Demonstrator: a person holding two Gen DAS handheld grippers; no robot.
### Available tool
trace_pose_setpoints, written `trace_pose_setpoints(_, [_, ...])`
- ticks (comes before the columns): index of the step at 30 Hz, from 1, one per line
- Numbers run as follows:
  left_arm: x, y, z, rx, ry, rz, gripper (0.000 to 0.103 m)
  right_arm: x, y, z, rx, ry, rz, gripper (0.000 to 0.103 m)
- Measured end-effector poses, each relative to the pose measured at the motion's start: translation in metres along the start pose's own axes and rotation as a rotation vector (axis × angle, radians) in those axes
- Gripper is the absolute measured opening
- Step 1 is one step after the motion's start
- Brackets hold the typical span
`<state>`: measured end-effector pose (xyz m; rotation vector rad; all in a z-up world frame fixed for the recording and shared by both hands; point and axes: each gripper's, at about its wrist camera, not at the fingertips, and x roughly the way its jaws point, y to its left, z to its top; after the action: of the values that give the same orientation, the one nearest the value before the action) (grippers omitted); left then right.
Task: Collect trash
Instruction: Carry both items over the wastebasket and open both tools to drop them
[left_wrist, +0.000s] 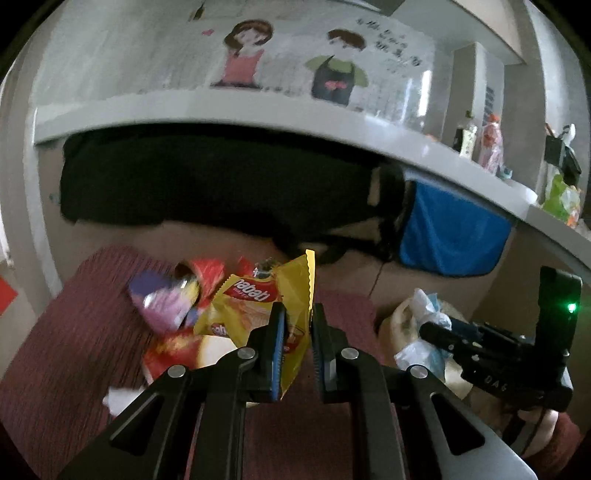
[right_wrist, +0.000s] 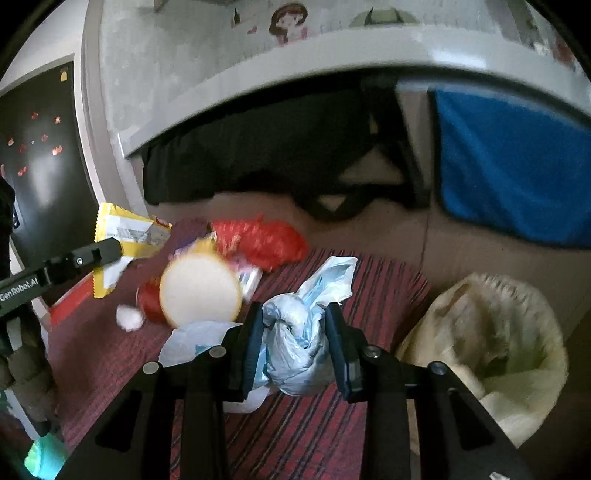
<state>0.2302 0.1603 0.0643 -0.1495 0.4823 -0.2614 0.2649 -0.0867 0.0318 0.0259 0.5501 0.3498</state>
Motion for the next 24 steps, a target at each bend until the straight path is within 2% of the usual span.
trace_pose_setpoints(4, [0.008, -0.039, 0.021, 0.035, -0.065, -0.040, 0.014, -0.024, -0.026, 0.023, 0.005, -0.073, -0.041, 0.031])
trace_pose_setpoints(8, [0.027, -0.079, 0.032, 0.049, -0.091, -0.099, 0.014, -0.048, -0.058, 0.036, -0.002, -0.125, -0.117, 0.031])
trace_pose_setpoints(16, [0.081, -0.160, 0.031, 0.076, -0.038, -0.253, 0.014, -0.082, -0.134, 0.028, 0.055, -0.144, -0.291, 0.031])
trace_pose_setpoints(19, [0.101, -0.185, 0.023, 0.085, -0.013, -0.281, 0.014, -0.085, -0.156, 0.020, 0.080, -0.133, -0.323, 0.031])
trace_pose_setpoints(24, [0.130, -0.204, 0.011, 0.087, 0.050, -0.302, 0.014, -0.080, -0.177, 0.007, 0.100, -0.110, -0.347, 0.031])
